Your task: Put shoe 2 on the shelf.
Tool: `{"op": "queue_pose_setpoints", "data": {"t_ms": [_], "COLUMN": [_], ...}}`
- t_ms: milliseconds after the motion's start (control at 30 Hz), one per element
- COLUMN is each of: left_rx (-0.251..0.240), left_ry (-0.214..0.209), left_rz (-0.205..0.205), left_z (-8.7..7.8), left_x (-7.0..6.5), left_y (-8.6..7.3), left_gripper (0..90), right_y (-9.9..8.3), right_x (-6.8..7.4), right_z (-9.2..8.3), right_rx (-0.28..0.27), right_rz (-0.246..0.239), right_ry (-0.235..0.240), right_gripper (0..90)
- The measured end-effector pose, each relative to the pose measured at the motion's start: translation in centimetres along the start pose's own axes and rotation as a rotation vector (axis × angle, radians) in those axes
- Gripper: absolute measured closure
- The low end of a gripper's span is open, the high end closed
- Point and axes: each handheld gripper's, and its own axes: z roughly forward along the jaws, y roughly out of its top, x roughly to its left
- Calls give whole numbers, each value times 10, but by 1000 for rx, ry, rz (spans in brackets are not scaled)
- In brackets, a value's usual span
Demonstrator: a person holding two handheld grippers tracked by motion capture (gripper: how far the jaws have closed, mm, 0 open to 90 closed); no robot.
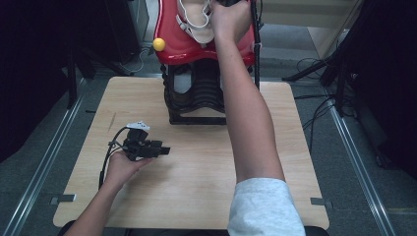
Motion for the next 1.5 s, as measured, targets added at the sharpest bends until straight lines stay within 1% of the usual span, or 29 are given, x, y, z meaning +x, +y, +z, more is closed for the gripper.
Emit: {"op": "queue_pose_setpoints", "data": {"t_ms": [67, 167, 233, 267, 367, 433, 667, 833, 867, 967, 1133, 1267, 1333, 1400, 1500], "left_rx": [2, 8, 10, 11, 18, 17, 27, 25, 25, 28, 28, 28, 23, 27, 27], "left_ry": [1, -2, -1, -1, 1, 4, 6, 7, 7, 6, 9, 12, 10, 10, 12], "left_rz": [2, 9, 12, 13, 15, 15, 22, 22, 22, 24, 19, 23, 22, 22, 22], "left_z": [1, 2, 2, 3, 3, 4, 6, 6, 6, 6, 6, 5, 4, 4, 5], "left_x": [0, -1, -2, -2, -2, -2, -3, -3, -3, -3, -3, -3, -3, -3, -3], "left_y": [0, 0, 0, 0, 0, 0, 0, 0, 0, 0, 0, 0, 0, 0, 0], "left_gripper": [460, 460, 460, 460, 459, 460, 459, 459, 459, 459, 459, 459, 458, 458, 459], "right_y": [0, 0, 1, 1, 1, 0, 1, -2, -2, -3, -1, -2, -5, -8, -11], "right_x": [0, -1, -2, -2, -4, -7, -18, -27, -29, -33, -45, -57, -62, -70, -82], "right_z": [-3, -7, -10, -12, -17, -21, -34, -40, -41, -45, -54, -61, -63, -66, -71], "right_rx": [8, 2, 7, 8, -4, -12, -24, -24, -29, -31, -36, -43, -48, -53, -52], "right_rz": [-4, -33, -40, -42, -67, -68, -66, -75, -76, -71, -62, -61, -69, -87, -71], "right_ry": [4, 3, 11, 15, 20, 38, 49, 33, 42, 43, 38, 33, 35, 35, 37], "right_gripper": [637, 630, 615, 603, 545, 539, 515, 513, 514, 505, 502, 502, 502, 502, 488]}}
